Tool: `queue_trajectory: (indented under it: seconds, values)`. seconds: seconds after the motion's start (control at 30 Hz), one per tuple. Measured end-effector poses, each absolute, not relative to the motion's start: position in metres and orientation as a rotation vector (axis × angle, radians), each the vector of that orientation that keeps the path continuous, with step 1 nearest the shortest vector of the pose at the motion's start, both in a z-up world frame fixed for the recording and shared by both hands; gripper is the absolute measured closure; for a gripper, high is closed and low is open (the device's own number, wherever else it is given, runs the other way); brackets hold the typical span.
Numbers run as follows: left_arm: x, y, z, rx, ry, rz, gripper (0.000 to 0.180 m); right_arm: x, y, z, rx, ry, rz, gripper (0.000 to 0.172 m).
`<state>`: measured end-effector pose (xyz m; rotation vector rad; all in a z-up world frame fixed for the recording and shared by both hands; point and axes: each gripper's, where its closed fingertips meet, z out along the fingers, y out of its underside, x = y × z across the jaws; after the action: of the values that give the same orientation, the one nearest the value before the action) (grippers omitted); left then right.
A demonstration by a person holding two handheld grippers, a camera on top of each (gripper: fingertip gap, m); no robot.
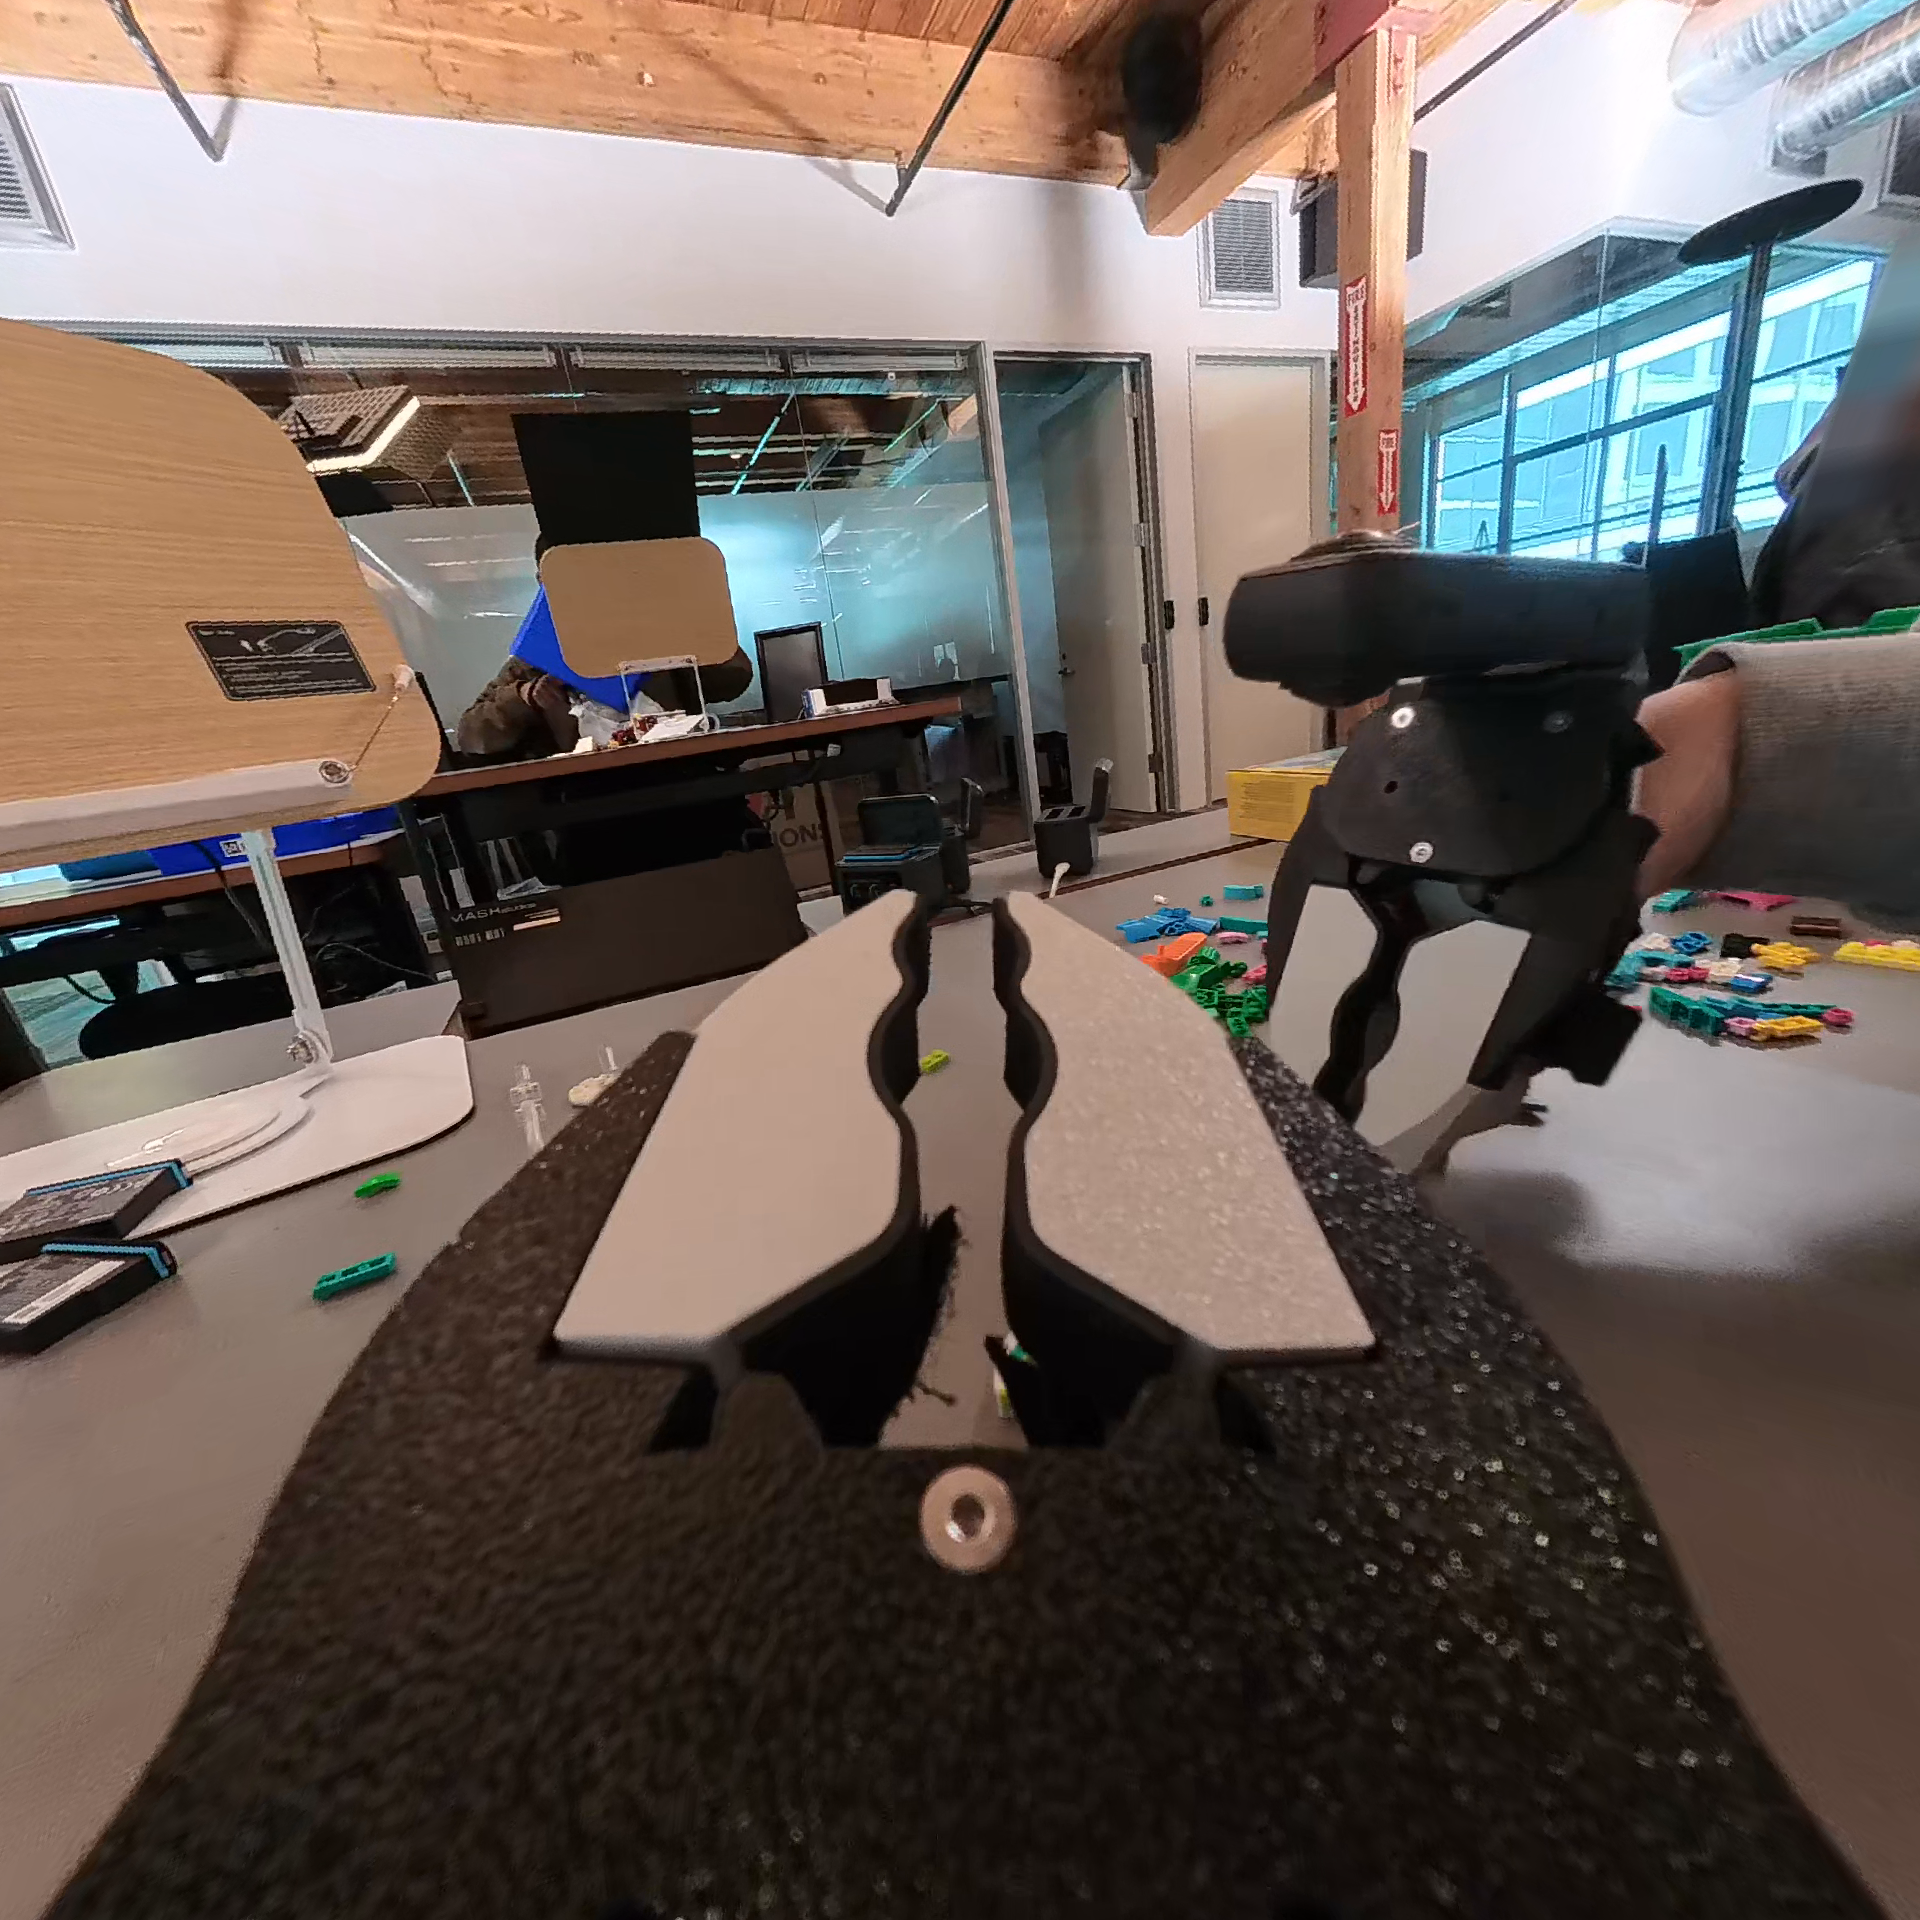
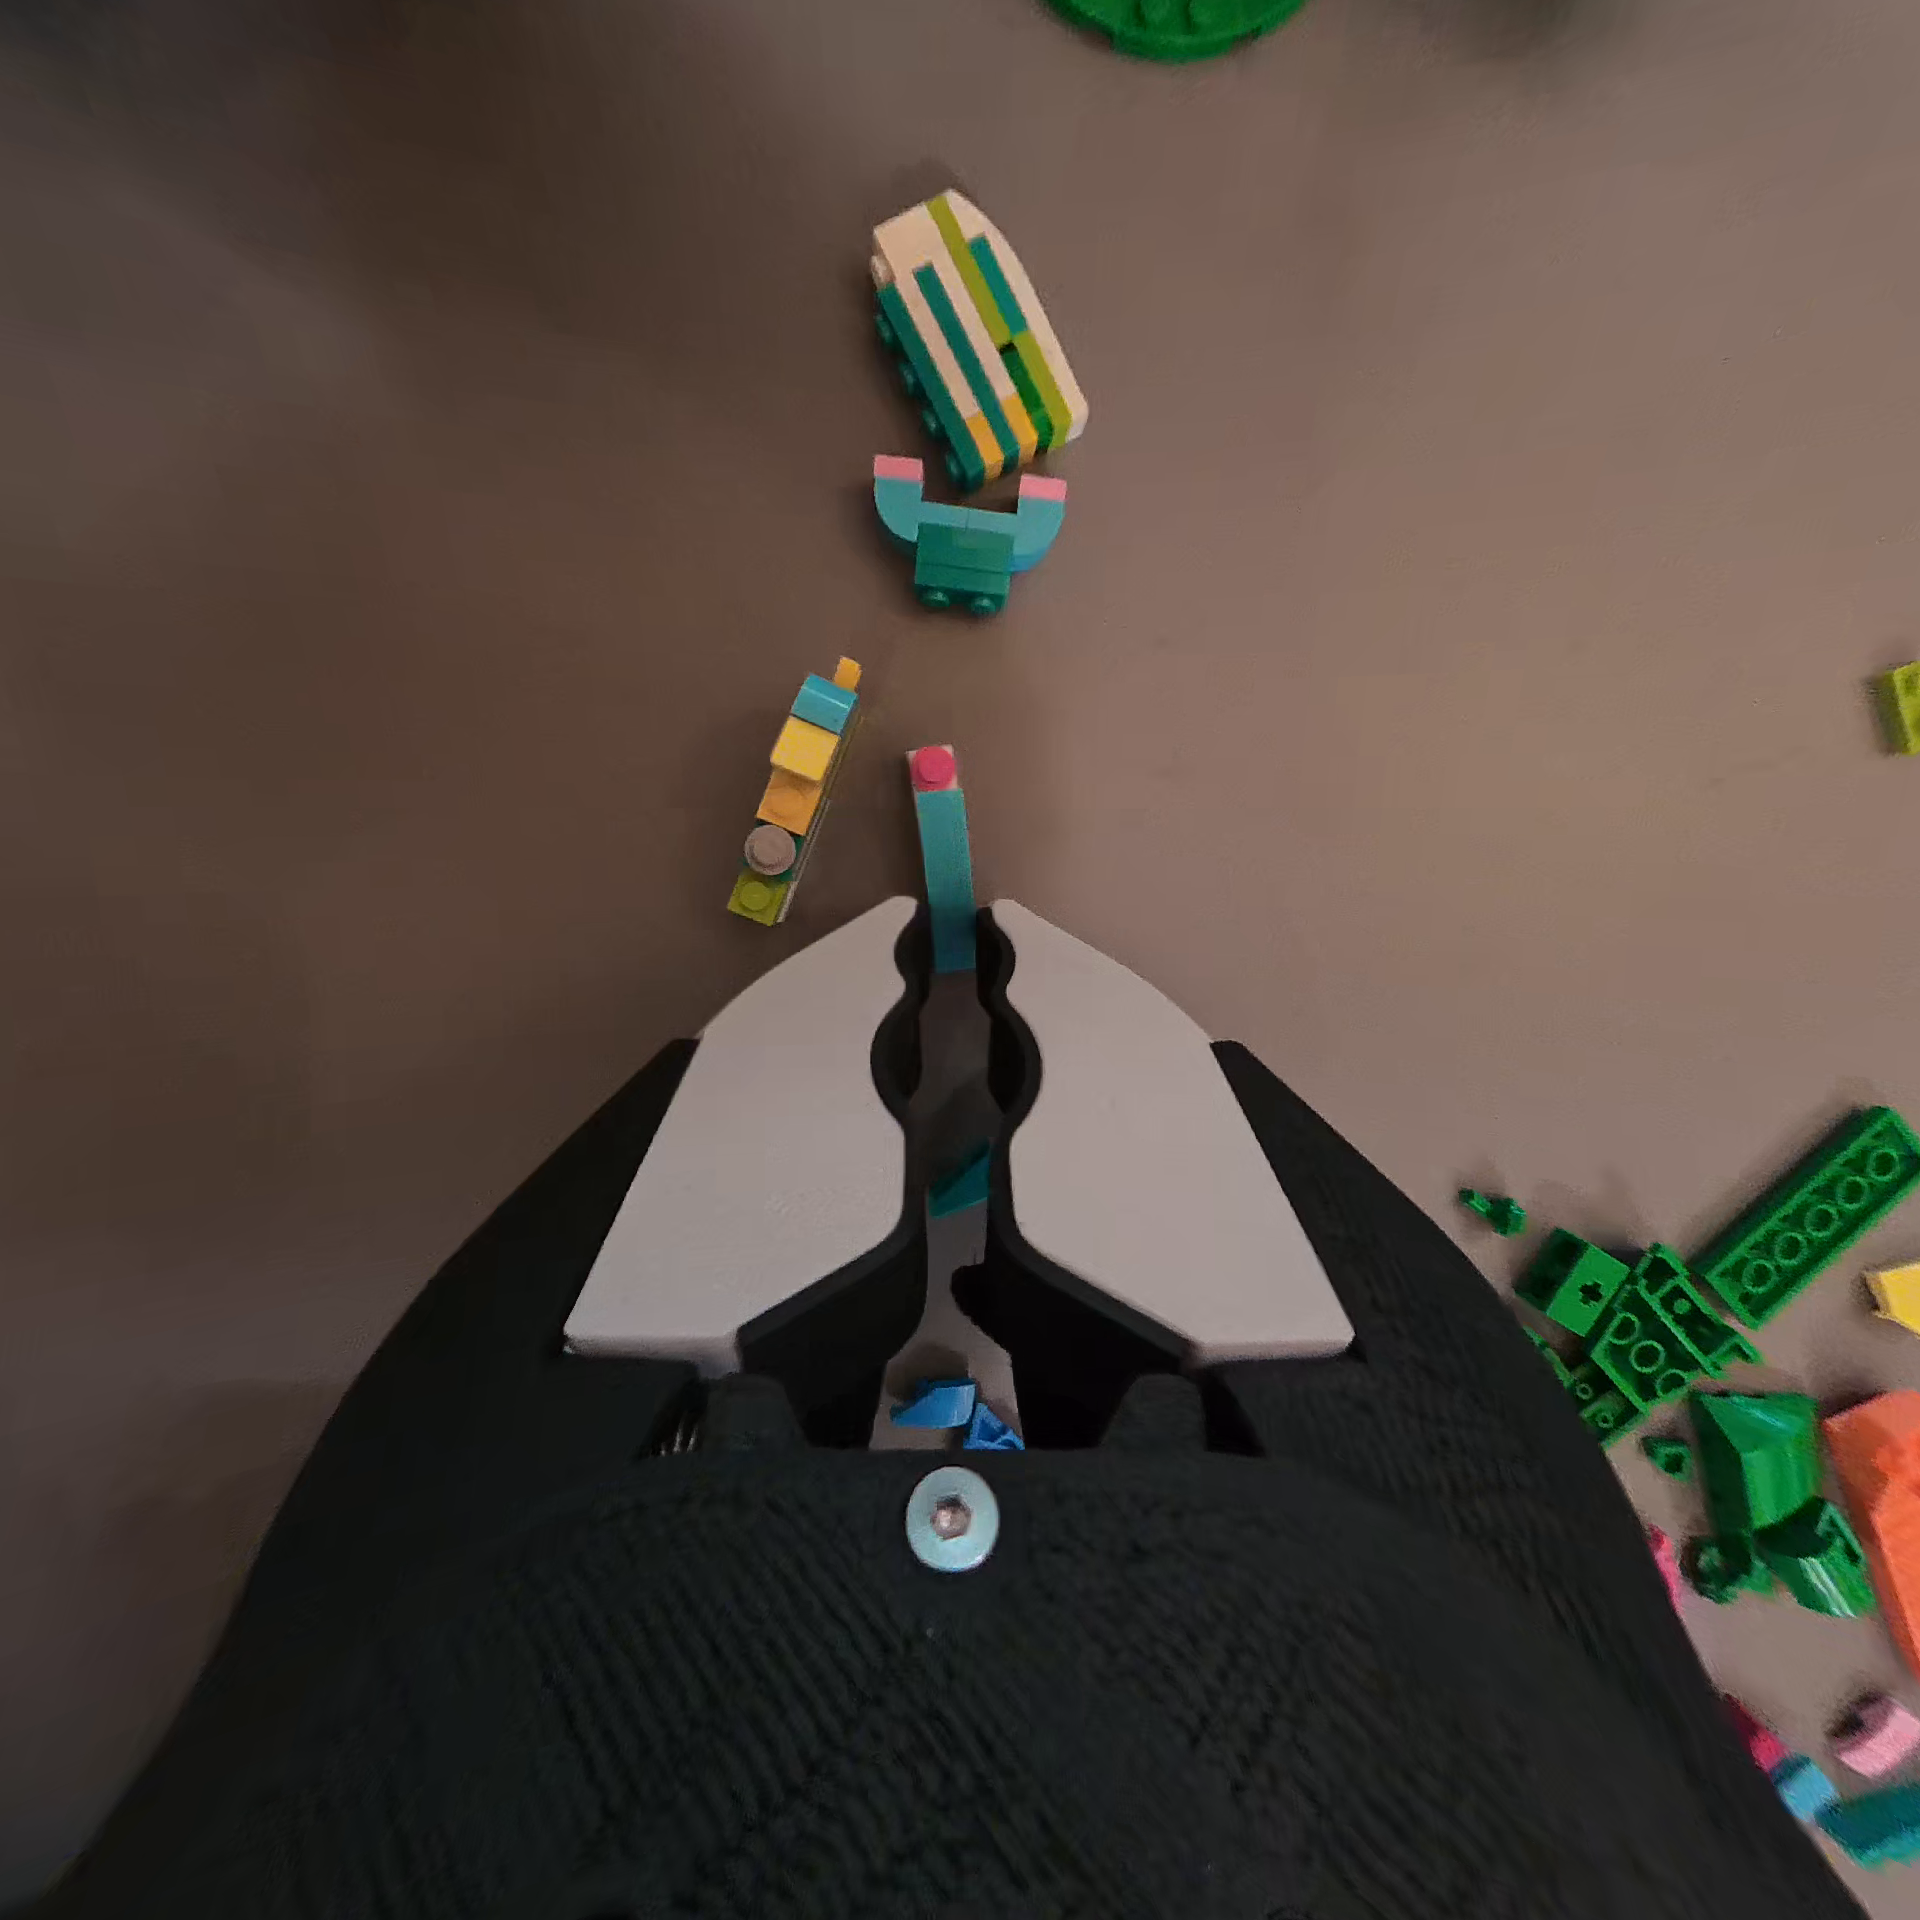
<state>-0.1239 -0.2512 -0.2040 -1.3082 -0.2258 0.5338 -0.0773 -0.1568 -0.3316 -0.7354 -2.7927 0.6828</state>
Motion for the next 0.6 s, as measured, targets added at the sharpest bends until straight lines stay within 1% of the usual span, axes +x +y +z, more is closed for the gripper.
queue_trajectory:
  seconds: [0.1, 0.2, 0.33, 0.47, 0.57, 0.6]
  values:
    - [-0.118, -0.245, -0.207, -1.335, -0.189, 0.490, 0.169, -0.088, -0.158, -0.317, -0.652, -2.662, 0.757, 0.166]
    - [-0.106, -0.231, -0.216, -1.417, -0.120, 0.357, 0.163, -0.093, -0.174, -0.279, -0.371, -2.402, 0.892, 0.166]
    - [-0.091, -0.218, -0.223, -1.488, -0.135, 0.041, 0.154, -0.085, -0.193, -0.243, 0.019, -2.083, 0.799, 0.166]
    - [-0.080, -0.213, -0.230, -1.556, -0.093, -0.116, 0.161, -0.082, -0.200, -0.233, 0.228, -1.908, 0.610, 0.166]
    - [-0.073, -0.213, -0.228, -1.543, -0.069, -0.166, 0.171, -0.080, -0.203, -0.233, 0.295, -1.867, 0.556, 0.166]
    - [-0.073, -0.213, -0.230, -1.548, -0.075, -0.169, 0.171, -0.080, -0.204, -0.234, 0.307, -1.861, 0.542, 0.166]
